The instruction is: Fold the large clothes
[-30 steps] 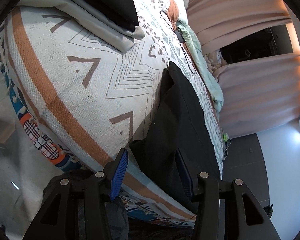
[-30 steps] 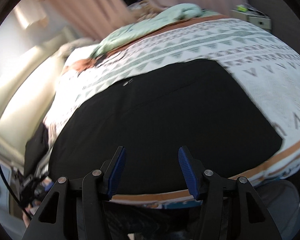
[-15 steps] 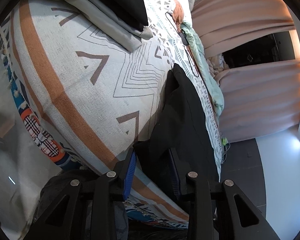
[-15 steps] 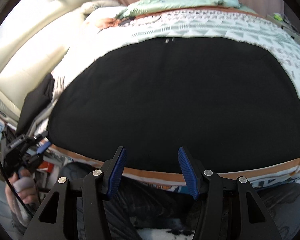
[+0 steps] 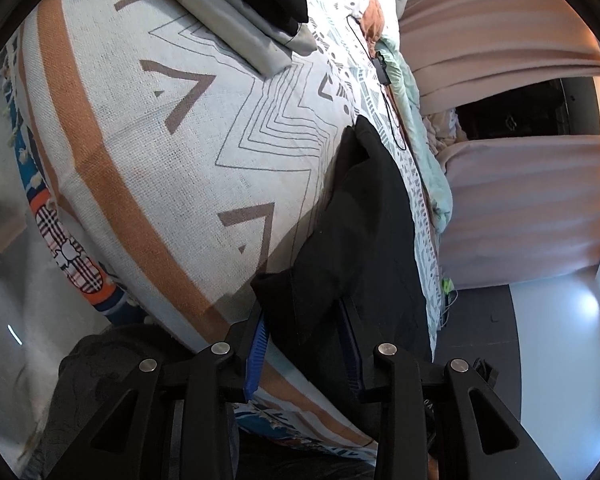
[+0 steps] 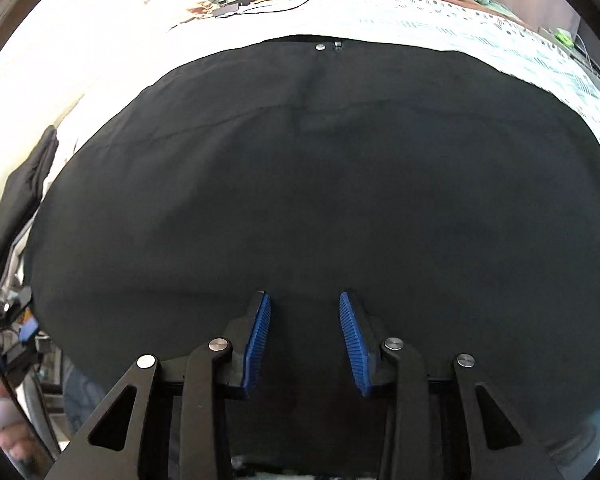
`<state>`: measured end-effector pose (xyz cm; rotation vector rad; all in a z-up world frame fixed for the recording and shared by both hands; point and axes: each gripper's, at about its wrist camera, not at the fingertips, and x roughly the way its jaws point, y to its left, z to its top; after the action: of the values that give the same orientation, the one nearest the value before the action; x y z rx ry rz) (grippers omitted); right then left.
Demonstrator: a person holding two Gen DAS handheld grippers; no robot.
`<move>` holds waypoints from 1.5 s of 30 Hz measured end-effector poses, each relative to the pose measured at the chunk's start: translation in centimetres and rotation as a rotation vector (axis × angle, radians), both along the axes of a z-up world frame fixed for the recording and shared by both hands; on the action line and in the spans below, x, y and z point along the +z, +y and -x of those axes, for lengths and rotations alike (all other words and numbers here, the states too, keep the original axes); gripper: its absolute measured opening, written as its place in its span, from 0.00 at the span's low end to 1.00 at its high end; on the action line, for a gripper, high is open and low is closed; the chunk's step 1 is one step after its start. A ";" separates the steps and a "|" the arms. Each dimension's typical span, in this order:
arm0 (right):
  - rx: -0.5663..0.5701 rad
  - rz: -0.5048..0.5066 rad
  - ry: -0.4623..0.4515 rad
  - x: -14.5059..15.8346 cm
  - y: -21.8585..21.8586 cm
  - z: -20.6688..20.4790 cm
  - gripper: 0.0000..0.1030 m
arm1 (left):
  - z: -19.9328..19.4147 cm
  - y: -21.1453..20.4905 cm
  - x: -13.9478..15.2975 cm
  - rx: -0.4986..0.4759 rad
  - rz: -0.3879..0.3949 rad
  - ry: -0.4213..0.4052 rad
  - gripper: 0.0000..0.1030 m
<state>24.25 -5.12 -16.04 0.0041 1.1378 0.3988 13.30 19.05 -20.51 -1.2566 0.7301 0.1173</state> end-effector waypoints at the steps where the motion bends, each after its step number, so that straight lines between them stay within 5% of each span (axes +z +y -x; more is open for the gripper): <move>1: 0.000 0.004 -0.001 0.1 0.1 -0.5 0.36 | -0.2 0.1 -0.1 0.006 0.008 0.003 0.34; 18: 0.013 0.046 0.031 0.4 2.3 -11.4 0.13 | -3.0 -0.5 -0.1 0.103 0.008 0.075 0.34; 31: -0.004 0.064 0.009 0.3 3.3 -17.2 0.12 | -2.4 -1.0 0.0 0.204 0.025 0.081 0.29; 45: -0.005 -0.021 0.001 3.0 0.4 -14.8 0.12 | -3.0 -1.7 -0.8 0.211 0.064 0.020 0.31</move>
<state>39.04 -4.71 -13.07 0.0260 1.1345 0.4064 16.32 17.34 -21.28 -1.3931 0.6213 0.2813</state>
